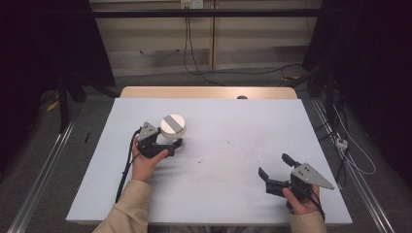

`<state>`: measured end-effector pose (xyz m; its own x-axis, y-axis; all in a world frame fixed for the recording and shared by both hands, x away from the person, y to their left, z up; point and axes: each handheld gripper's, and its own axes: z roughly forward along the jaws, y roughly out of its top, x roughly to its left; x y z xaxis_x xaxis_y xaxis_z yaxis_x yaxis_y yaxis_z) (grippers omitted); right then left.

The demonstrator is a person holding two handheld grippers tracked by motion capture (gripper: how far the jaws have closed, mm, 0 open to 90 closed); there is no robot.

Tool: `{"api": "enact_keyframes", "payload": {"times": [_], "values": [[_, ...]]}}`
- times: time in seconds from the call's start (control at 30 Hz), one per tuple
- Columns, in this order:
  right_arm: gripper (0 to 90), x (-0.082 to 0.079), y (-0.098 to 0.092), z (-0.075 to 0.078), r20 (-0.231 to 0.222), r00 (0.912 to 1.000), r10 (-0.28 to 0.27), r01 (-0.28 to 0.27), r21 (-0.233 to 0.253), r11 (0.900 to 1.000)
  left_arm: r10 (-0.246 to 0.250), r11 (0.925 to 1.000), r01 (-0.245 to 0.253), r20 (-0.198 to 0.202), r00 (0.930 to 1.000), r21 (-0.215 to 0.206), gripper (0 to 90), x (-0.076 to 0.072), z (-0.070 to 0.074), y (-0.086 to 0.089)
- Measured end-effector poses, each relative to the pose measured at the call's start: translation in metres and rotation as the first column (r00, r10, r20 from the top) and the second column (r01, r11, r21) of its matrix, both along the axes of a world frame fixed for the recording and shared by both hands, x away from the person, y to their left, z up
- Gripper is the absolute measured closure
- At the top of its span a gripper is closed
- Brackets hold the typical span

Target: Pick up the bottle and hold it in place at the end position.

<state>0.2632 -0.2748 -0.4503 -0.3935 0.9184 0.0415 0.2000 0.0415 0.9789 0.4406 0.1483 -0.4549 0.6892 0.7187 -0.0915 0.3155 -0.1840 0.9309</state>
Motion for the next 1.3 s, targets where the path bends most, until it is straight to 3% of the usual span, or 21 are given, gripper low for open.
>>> {"api": "enact_keyframes", "payload": {"times": [0.4, 0.53, 0.57, 0.8, 1.1, 1.3], "values": [[3.3, 0.002, -0.002, -0.001, -0.004, 1.0, -0.001, 0.001, -0.01, 1.0, -0.003, 0.9998, 0.003, -0.004, 1.0, -0.022, 6.8, 0.011, -0.005, -0.006], [3.4, 0.003, -0.001, -0.001, -0.004, 1.0, 0.0, 0.0, -0.011, 1.0, -0.018, 0.9998, 0.018, -0.008, 0.9998, -0.006, 10.0, 0.012, -0.005, -0.01], [3.4, 0.003, -0.001, -0.001, -0.004, 1.0, 0.001, -0.001, -0.012, 1.0, -0.033, 0.9993, 0.033, -0.004, 0.9994, 0.015, 11.7, 0.013, -0.005, -0.013], [3.6, 0.004, -0.001, -0.001, -0.002, 1.0, 0.002, -0.002, -0.007, 1.0, -0.024, 0.9997, 0.024, -0.01, 0.9997, -0.006, 15.8, 0.014, -0.005, -0.014], [3.8, 0.005, -0.002, 0.0, 0.01, 0.9999, -0.007, 0.007, -0.01, 1.0, -0.033, 0.999, 0.032, 0.018, 0.9993, 0.03, 17.5, 0.013, -0.004, -0.015], [3.8, 0.005, -0.002, 0.0, 0.008, 0.9999, -0.008, 0.008, -0.01, 1.0, -0.027, 0.9994, 0.027, 0.017, 0.9995, 0.021, 17.7, 0.012, -0.003, -0.015]]}}
